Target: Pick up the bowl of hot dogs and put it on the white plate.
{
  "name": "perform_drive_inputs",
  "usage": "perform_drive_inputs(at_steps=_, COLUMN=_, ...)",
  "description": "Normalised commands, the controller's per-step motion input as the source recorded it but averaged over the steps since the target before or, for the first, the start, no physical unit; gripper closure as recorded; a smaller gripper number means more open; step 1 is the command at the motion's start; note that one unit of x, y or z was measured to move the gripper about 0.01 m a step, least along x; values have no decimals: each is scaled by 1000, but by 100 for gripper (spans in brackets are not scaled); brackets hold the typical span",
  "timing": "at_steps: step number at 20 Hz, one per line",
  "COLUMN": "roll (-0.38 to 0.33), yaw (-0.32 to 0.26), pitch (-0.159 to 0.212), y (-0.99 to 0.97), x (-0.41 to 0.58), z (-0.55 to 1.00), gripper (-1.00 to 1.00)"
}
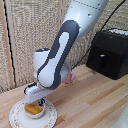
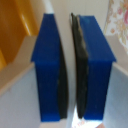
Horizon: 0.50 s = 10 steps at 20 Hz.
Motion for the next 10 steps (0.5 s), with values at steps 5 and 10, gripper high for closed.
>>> perform_drive_inputs(at_steps=5, roll=0, yaw=4, pitch=21, y=-1, x=72, z=237, gripper=-100)
perform_drive_inputs(at_steps=10, roll=3, yaw=-25, pitch=8, y=-65, x=18, z=506, gripper=-100)
